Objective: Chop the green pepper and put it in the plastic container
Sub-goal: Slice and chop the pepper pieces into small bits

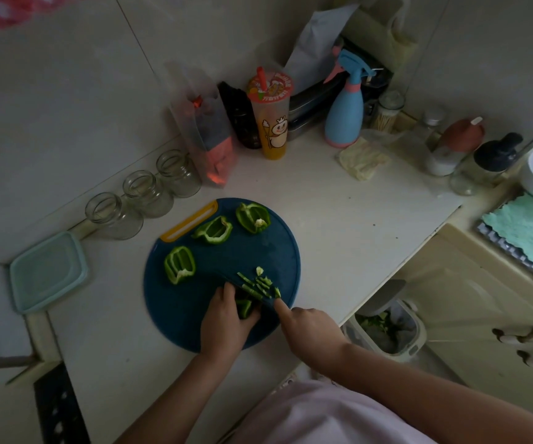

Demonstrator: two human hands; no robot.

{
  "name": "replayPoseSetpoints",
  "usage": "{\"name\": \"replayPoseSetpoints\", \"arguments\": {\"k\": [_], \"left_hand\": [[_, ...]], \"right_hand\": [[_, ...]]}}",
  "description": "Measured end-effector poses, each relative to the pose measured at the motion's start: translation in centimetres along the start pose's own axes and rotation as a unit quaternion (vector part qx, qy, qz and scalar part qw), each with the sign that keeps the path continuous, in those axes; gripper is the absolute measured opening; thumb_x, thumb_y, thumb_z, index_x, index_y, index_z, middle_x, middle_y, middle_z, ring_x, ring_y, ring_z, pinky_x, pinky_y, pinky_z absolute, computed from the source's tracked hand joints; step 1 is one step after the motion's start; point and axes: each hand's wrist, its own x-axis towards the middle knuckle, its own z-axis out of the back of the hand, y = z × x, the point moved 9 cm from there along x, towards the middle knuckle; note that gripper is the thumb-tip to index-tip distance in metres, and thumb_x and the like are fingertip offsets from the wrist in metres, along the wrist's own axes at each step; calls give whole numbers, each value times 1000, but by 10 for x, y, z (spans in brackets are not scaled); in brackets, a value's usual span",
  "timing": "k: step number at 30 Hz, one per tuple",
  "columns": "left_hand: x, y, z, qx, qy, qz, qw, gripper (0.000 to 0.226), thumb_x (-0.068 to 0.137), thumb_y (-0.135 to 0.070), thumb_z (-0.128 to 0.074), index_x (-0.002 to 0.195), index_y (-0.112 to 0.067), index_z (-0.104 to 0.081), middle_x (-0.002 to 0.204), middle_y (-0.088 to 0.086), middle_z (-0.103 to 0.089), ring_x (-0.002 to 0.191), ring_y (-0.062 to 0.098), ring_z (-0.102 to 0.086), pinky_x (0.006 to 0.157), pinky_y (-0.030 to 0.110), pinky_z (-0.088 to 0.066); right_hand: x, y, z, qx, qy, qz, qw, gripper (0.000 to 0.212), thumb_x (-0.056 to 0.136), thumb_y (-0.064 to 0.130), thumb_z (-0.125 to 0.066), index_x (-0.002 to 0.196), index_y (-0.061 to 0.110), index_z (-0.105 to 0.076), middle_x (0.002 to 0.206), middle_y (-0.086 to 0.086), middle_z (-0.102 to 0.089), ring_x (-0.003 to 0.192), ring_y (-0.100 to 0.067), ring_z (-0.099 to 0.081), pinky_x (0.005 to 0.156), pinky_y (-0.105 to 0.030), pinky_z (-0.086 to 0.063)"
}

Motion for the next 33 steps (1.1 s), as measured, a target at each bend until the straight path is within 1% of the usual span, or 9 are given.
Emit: {"name": "replayPoseSetpoints", "arguments": {"k": [3,8,14,18,21,23,26,30,33], "left_hand": [[0,1,-1,-5,1,5,1000,51,72,-31,-76,110,-5,-53,106,12,-57,98,30,-58,70,35,-45],[0,5,-2,-17,3,14,1000,54,72,-33,-76,112,-6,-53,107,10,-57,100,28,-57,73,35,-45],[1,5,-5,6,14,10,1000,56,73,-32,-75,114,-4,-50,104,12,-56,96,29,-56,67,31,-40],[3,5,-6,11,19,4,1000,56,73,-31,-75,115,-5,-49,106,11,-55,98,29,-56,68,32,-41],[4,5,-6,18,29,8,999,62,75,-35,-74,120,-4,-45,112,10,-54,104,27,-54,73,31,-41],[4,4,-5,13,34,3,999,63,73,-39,-75,117,-4,-45,110,10,-55,103,27,-54,73,31,-42],[2,4,-6,16,54,-10,998,60,71,-40,-75,109,-6,-44,108,8,-54,102,25,-53,72,29,-40],[-1,3,-4,6,42,-38,998,49,73,-32,-75,107,-8,-48,108,6,-52,100,23,-54,69,22,-35],[-2,3,-2,-7,21,-38,999,45,72,-27,-77,104,-8,-51,105,6,-54,96,24,-57,66,25,-40]], "right_hand": [[0,0,1,-3,-2,2,1000,36,93,5,-36,127,14,-31,75,-7,-45,63,-29,-47,57,-36,-40],[3,3,-2,0,8,2,1000,40,89,1,-37,127,13,-31,63,-2,-31,62,-29,-46,56,-37,-40],[9,2,-5,41,40,-18,998,43,88,0,-39,128,15,-31,72,-7,-47,66,-29,-50,59,-38,-43],[13,3,-3,65,55,-24,996,36,90,3,-40,122,15,-33,80,-11,-54,70,-30,-55,62,-40,-47],[19,9,-1,59,46,-22,997,34,89,3,-39,120,15,-34,77,-10,-51,68,-30,-52,59,-37,-42],[26,17,1,59,38,-14,997,31,89,3,-40,117,14,-35,82,-13,-57,72,-34,-58,58,-35,-39],[36,26,7,69,21,1,997,30,90,6,-44,117,14,-36,90,-13,-62,79,-34,-62,60,-36,-42],[35,18,10,96,17,-14,995,24,95,14,-41,118,15,-37,89,-13,-63,77,-33,-62,60,-36,-44],[31,6,15,121,13,-28,992,22,99,21,-35,120,14,-37,91,-15,-63,78,-33,-61,67,-42,-52]]}}
